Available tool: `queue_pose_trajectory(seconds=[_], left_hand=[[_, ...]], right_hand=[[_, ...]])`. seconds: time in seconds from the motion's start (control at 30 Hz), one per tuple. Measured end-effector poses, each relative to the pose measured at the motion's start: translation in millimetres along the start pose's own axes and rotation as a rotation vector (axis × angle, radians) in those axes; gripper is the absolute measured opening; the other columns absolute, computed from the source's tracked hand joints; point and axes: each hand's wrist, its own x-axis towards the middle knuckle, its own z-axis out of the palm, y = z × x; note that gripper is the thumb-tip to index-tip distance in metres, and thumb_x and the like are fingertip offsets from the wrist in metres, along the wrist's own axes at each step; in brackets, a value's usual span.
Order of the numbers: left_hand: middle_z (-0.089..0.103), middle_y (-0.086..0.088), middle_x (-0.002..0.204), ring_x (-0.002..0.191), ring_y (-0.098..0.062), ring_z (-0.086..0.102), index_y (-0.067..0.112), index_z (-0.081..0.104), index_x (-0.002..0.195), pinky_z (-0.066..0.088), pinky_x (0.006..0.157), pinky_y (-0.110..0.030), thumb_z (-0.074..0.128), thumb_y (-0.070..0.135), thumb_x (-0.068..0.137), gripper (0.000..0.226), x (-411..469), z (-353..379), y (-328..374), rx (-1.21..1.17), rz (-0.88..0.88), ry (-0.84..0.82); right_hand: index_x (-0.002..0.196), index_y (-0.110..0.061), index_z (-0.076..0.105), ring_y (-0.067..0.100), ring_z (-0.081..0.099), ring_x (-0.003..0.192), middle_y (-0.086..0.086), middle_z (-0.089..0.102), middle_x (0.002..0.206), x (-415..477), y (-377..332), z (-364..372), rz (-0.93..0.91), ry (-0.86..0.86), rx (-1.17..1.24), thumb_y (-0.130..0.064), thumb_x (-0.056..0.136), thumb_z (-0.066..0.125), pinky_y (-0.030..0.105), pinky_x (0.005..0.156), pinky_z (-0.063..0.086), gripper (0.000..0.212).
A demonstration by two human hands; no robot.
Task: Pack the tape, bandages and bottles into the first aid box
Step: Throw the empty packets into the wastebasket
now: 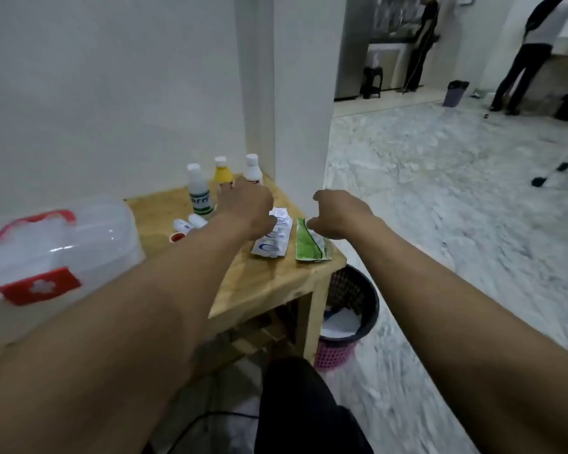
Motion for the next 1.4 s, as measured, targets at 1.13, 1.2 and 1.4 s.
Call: queue_pose_trajectory(seconds=[1.13,1.2,1.4], left_hand=[[0.069,0.003,0.105,0.11,-0.025,0.057,0.026,0.074,0.094,0.035,0.1,-0.04,0.082,0.045,0.073,0.029,75,-32,68,-0.654,-0.375,-0.033],[0.069,0.005,0.097,0.103,-0.023,0.058,0.024,0.074,0.086,0.036,0.099,-0.038,0.082,0.041,0.074,0.022,90,-37,82,-0.705,-0.359,-0.016],[0.071,0.0,0.091,0.094,-0.028,0.062,0.02,0.078,0.085,0.045,0.099,-0.043,0.076,0.022,0.074,0.012,137,-21,126,-0.736,-0.29,-0.067]], right_hand=[[0.077,-0.011,0.042,0.024,0.037,0.064,0.011,0.042,0.073,14,97,-6,0.431,-0.007,0.835,-0.013,0.089,0.071,0.031,0.051,0.028,0.031],[0.07,-0.008,0.044,0.024,0.04,0.054,0.009,0.042,0.062,20,111,-7,0.451,0.06,0.803,-0.017,0.086,0.075,0.031,0.05,0.033,0.036],[0.079,-0.005,0.067,0.027,0.054,0.058,0.014,0.061,0.071,39,158,9,0.498,0.194,0.704,-0.023,0.08,0.082,0.033,0.057,0.043,0.024]])
